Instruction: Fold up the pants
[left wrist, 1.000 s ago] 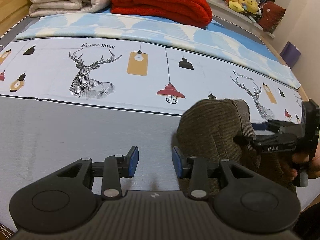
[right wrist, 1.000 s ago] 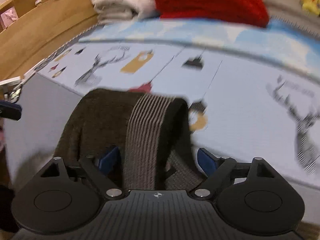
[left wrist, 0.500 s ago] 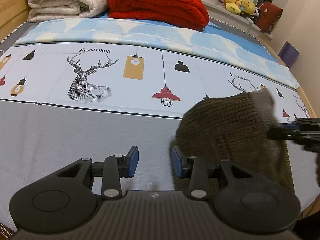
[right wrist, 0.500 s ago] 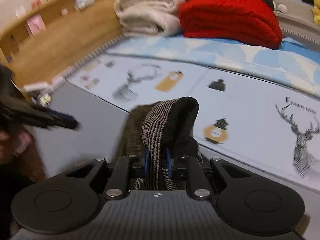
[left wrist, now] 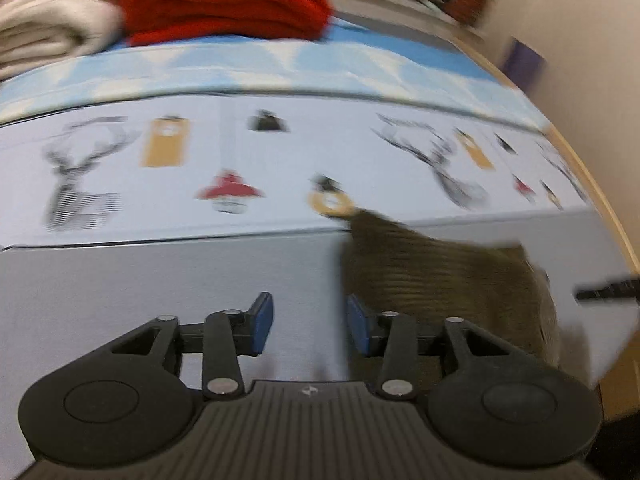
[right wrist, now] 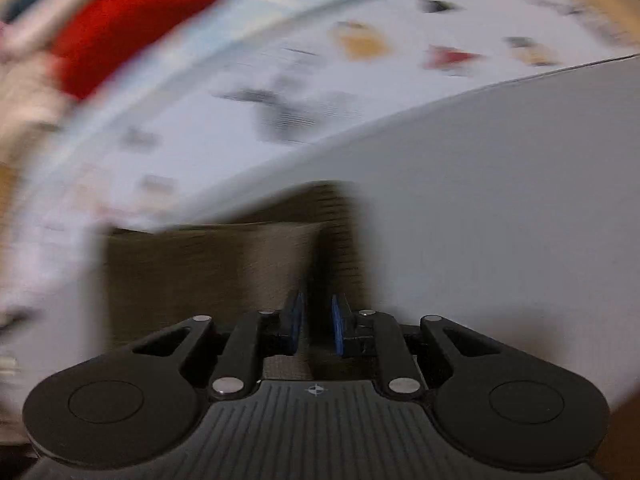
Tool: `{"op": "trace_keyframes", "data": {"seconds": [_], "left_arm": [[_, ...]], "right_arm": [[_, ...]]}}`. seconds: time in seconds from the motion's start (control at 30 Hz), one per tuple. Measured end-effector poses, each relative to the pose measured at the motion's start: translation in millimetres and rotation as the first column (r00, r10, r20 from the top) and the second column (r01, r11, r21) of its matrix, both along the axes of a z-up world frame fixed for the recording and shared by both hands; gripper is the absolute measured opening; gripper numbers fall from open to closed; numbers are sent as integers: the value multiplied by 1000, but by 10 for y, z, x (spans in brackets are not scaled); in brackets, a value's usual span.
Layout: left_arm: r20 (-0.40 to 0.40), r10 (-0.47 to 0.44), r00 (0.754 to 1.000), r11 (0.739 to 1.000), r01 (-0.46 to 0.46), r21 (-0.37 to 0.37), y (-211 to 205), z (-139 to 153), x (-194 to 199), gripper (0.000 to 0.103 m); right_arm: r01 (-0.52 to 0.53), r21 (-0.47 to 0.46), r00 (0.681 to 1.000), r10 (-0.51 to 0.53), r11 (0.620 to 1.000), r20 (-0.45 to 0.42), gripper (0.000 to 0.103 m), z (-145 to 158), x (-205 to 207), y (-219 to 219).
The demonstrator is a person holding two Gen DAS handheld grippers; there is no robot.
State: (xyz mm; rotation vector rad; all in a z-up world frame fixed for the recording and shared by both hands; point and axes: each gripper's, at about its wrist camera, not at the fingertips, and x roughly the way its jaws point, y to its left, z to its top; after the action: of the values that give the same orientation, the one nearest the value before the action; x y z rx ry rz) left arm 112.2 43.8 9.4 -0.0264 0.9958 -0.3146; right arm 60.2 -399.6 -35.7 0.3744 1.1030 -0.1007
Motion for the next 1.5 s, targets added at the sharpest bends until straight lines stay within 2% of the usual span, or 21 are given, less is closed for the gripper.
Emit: {"op": "trace_keyframes", "data": {"seconds": [0.07, 0.13, 0.17, 0.2, 0.23, 0.33, 0.43, 0.57, 0.7, 0.77, 1.07, 1.13, 1.17, 1.23, 1.27, 1.3, 1.33, 1.4, 1.5], "left_arm": [[-23, -73, 997, 997, 73, -13, -202, -55, -26, 49], [-53, -132, 990, 991, 132, -17, -376, -138, -42, 62], [-62, -143, 988, 990, 143, -6, -443, -189, -48, 71], [-73, -142, 987, 990, 143, 10, -497, -238, -40, 77], [-88, -132, 987, 991, 135, 22, -529, -294, -19, 79], [-159, -64, 985, 998, 67, 16, -539, -478, 84, 81], [-204, -31, 978, 999, 21, -51, -488, -669, 169, 87], [-274, 6, 962, 998, -21, -53, -439, -979, 267, 87], [-265, -26, 964, 998, 10, -62, -465, -1075, 320, 87], [-285, -26, 958, 998, 8, -64, -458, -1123, 358, 87], [-297, -51, 954, 996, 26, -89, -500, -1190, 487, 87], [-297, -55, 953, 996, 30, -88, -533, -1208, 513, 87], [-297, -60, 953, 996, 36, -85, -555, -1219, 526, 87], [-280, -73, 957, 996, 53, -78, -592, -1233, 537, 81], [-272, -82, 959, 995, 64, -75, -611, -1233, 531, 75], [-264, -86, 961, 995, 71, -66, -624, -1232, 530, 65], [-254, -95, 962, 995, 80, -67, -630, -1220, 526, 61], [-236, -99, 967, 994, 85, -69, -609, -1167, 524, 43], [-185, -110, 977, 993, 98, -71, -575, -1049, 520, 35]], "right_arm": [[-19, 93, 998, 13, 995, 61, 22, 12, -70, -118], [-74, 159, 993, 57, 984, 106, 38, -4, -109, -112], [-113, 177, 988, 92, 978, 127, 56, -28, -117, -82], [-142, 183, 983, 118, 973, 139, 68, -53, -100, -16], [-165, 187, 980, 140, 968, 138, 70, -97, -69, 33], [-194, 188, 979, 178, 963, 95, 71, -262, 86, 166], [-248, 121, 969, 248, 961, 16, 71, -455, 184, 300], [-247, 131, 968, 251, 960, -18, 84, -600, 281, 305], [-245, 166, 967, 252, 955, -25, 88, -677, 313, 263], [-249, 172, 966, 257, 953, -22, 89, -705, 313, 255], [-272, 199, 961, 278, 941, 1, 97, -800, 330, 263], [-274, 188, 961, 278, 943, 7, 97, -797, 338, 279], [-280, 170, 960, 280, 945, 25, 94, -773, 339, 297], [-313, 144, 949, 303, 939, 89, 73, -706, 333, 367], [-337, 150, 939, 320, 929, 128, 50, -655, 325, 405], [-343, 141, 935, 323, 929, 147, 46, -617, 322, 439], [-348, 123, 932, 328, 929, 156, 44, -600, 319, 462], [-358, 106, 928, 340, 928, 154, 42, -595, 321, 486], [-365, 91, 921, 345, 927, 180, 37, -532, 333, 518]]}}
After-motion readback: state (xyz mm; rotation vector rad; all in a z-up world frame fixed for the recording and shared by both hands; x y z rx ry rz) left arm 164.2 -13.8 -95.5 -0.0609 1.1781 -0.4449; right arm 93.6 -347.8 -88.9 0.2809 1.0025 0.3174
